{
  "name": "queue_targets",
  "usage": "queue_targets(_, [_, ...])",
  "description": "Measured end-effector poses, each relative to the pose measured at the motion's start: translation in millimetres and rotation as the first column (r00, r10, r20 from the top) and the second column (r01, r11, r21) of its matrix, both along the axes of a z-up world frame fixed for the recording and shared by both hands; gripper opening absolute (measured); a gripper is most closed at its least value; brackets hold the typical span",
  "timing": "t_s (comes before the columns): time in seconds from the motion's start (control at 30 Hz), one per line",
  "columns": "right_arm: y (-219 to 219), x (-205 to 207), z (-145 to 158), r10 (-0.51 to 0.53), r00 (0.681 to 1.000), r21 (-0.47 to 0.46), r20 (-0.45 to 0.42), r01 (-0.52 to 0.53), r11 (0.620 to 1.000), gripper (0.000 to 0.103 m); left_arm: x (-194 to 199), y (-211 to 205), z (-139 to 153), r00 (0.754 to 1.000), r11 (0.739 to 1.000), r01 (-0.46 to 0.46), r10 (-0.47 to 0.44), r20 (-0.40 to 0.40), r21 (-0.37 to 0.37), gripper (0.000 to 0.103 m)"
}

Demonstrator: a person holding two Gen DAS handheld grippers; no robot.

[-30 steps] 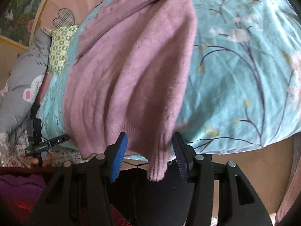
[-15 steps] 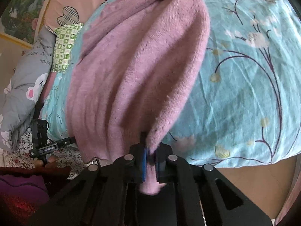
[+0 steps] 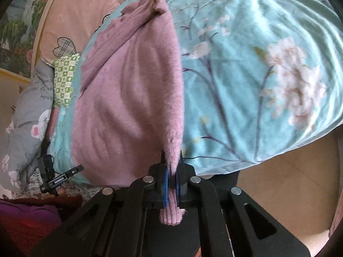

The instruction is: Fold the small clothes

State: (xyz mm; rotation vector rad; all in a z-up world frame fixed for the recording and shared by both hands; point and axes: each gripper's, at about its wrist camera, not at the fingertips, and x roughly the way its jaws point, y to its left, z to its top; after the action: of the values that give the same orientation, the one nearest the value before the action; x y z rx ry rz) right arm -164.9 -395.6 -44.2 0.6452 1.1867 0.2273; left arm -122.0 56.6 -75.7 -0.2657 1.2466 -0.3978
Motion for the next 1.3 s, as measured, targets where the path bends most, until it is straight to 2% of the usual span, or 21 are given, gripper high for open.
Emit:
queue_targets(0.1, [8, 1, 12, 0.025, 0.999, 0.058, 0.034, -0.027, 0.998, 0.006, 0, 0, 26, 0.998, 0.999, -0.002, 0.004, 0.057, -0.047, 0.004])
queue_targets(0.23, [9, 11, 44, 0.015, 0.993, 0.153, 0.119, -0.034, 0.988, 0.006, 10, 7, 64, 0.99, 0.996, -0.022, 0.034, 0.139, -0.088, 0.004])
queue_targets(0.33, [3, 31, 66, -0.017, 0.982, 0.215, 0.186, -0.023, 0.976, 0.006, 34, 18, 86, 0.979, 0.986, -0.083, 0.108, 0.174, -0.143, 0.004])
queue_targets(0.53, [-8, 101, 97, -0.073, 0.954, 0.3, 0.289, -0.018, 0.954, 0.006, 108, 30, 122, 0.932, 0.959, -0.202, 0.251, 0.263, -0.201, 0.004])
queue_targets(0.67, [-26, 151, 108, -0.113, 0.938, 0.315, 0.328, 0.005, 0.949, 0.006, 165, 28, 138, 0.904, 0.953, -0.232, 0.284, 0.318, -0.192, 0.004])
queue_targets(0.8, [-38, 208, 103, -0.153, 0.932, 0.307, 0.329, 0.048, 0.951, 0.006, 228, 23, 131, 0.898, 0.95, -0.267, 0.306, 0.315, -0.162, 0.004])
queue_targets(0.93, [-52, 266, 83, -0.184, 0.941, 0.289, 0.284, 0.099, 0.952, 0.006, 291, 17, 106, 0.905, 0.945, -0.306, 0.326, 0.274, -0.113, 0.004])
queue_targets(1.07, [-57, 312, 63, -0.198, 0.95, 0.291, 0.243, 0.124, 0.949, 0.006, 330, 17, 91, 0.902, 0.936, -0.337, 0.353, 0.249, -0.105, 0.004])
queue_targets(1.3, [-66, 363, 22, -0.22, 0.962, 0.27, 0.164, 0.17, 0.948, 0.006, 380, 25, 64, 0.891, 0.915, -0.398, 0.403, 0.21, -0.065, 0.004])
